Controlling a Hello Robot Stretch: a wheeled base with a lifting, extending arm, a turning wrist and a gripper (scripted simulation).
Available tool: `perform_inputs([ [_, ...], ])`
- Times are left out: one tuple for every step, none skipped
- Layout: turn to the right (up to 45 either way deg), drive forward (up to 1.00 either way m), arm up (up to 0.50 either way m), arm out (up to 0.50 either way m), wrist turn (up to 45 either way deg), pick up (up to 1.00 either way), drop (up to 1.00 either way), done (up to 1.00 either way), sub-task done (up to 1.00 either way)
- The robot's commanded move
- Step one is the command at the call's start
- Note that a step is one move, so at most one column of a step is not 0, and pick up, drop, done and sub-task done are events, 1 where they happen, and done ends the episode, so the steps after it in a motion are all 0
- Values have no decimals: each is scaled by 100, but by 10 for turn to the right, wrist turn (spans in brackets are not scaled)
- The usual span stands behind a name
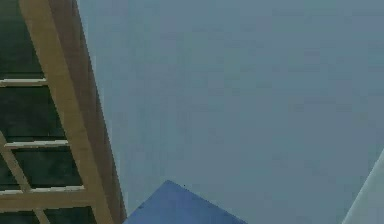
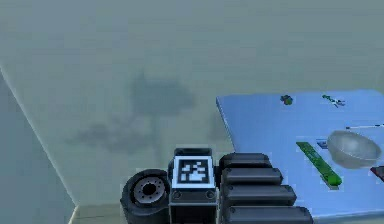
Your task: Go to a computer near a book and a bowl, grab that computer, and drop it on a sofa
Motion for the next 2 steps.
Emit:
perform_inputs([
  [-450, 0, 0, 0, 0, 0, 0, 0, 0],
  [-210, 0, 0, 0, 0, 0, 0, 0, 0],
])
